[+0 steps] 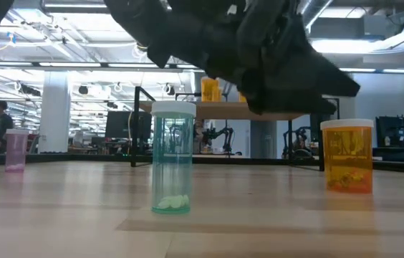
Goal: Pick and place medicine bottles onto shelf by color
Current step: Put the big orange pill bottle on the shelf
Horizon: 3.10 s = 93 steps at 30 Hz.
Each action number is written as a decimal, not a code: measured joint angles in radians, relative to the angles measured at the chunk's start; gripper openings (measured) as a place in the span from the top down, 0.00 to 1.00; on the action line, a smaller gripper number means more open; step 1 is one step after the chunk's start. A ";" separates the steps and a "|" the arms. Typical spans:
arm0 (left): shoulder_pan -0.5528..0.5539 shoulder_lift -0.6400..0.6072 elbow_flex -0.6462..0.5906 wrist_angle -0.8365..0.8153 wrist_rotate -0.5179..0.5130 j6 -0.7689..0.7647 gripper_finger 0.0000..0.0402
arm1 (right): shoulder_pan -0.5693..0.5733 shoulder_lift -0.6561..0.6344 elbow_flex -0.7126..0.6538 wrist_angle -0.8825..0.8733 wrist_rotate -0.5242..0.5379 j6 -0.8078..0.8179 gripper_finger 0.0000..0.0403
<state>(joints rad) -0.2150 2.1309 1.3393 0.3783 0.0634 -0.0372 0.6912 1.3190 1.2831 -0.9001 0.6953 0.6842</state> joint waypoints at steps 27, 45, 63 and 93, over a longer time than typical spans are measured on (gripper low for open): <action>0.007 0.083 0.023 0.030 -0.043 0.000 0.28 | 0.007 0.005 0.000 0.020 0.070 -0.011 0.35; 0.007 0.082 0.022 0.032 -0.023 0.008 0.53 | 0.007 0.005 0.000 0.020 0.070 -0.011 0.35; 0.030 -0.184 0.021 -0.301 -0.080 0.079 0.52 | 0.016 0.003 0.008 0.018 0.063 -0.012 0.35; 0.512 -0.796 -0.002 -0.817 -0.194 0.183 0.52 | 0.065 0.002 0.044 0.022 0.070 -0.038 0.35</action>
<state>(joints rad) 0.2966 1.3346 1.3369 -0.4392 -0.1303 0.1454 0.7559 1.3209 1.3273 -0.8783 0.7654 0.6460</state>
